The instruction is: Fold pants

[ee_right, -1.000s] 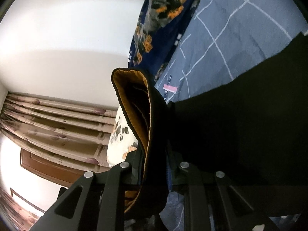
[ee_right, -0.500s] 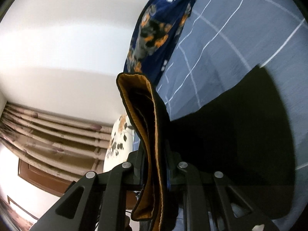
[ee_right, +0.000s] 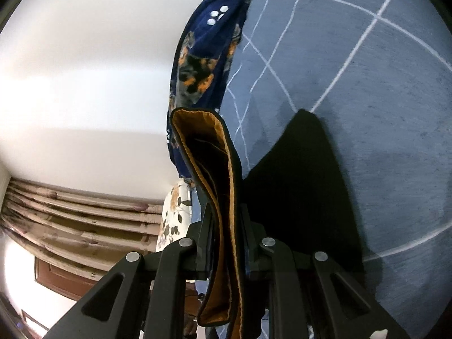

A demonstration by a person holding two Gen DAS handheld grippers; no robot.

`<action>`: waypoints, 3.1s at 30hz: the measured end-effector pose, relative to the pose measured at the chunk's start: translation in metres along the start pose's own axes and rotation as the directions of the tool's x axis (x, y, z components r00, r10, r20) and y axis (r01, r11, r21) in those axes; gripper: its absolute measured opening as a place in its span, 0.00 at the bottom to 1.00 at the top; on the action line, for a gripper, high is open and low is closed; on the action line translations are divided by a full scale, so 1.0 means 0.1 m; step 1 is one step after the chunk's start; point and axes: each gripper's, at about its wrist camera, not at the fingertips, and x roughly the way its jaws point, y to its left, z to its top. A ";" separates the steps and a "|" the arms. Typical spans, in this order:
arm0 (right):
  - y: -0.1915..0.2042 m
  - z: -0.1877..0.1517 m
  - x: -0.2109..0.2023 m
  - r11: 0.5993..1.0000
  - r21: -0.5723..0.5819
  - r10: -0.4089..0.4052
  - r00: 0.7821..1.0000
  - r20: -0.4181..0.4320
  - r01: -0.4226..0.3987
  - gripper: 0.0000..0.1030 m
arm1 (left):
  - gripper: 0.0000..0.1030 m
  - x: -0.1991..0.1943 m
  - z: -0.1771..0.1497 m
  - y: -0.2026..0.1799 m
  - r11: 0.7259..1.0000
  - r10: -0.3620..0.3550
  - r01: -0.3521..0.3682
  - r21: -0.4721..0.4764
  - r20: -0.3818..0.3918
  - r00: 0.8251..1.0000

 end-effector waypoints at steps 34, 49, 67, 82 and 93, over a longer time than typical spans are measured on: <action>-0.10 -0.45 -0.60 0.992 0.102 -0.071 0.996 -0.047 0.076 0.48 | 0.78 0.03 -0.01 0.04 0.999 -0.040 0.040 -0.027 -0.021 0.999; 0.23 -0.52 -0.75 0.991 -0.004 -0.135 0.990 0.043 0.135 0.13 | 0.78 0.04 -0.02 0.05 0.998 -0.044 0.043 -0.038 -0.029 0.999; -0.38 -0.69 -0.74 0.961 0.200 -0.189 0.982 -0.017 0.188 0.13 | 0.79 0.16 -0.06 0.07 0.997 -0.056 0.052 -0.049 -0.085 0.995; -0.13 -0.59 -0.72 0.932 0.045 -0.360 0.933 0.018 0.359 0.35 | 0.79 0.22 -0.07 0.10 0.997 -0.060 0.054 -0.059 -0.108 0.992; -0.03 -0.55 -0.76 0.922 0.025 -0.386 0.922 -0.001 0.386 0.41 | 0.79 0.23 -0.08 0.14 0.996 -0.054 0.045 -0.078 -0.106 0.993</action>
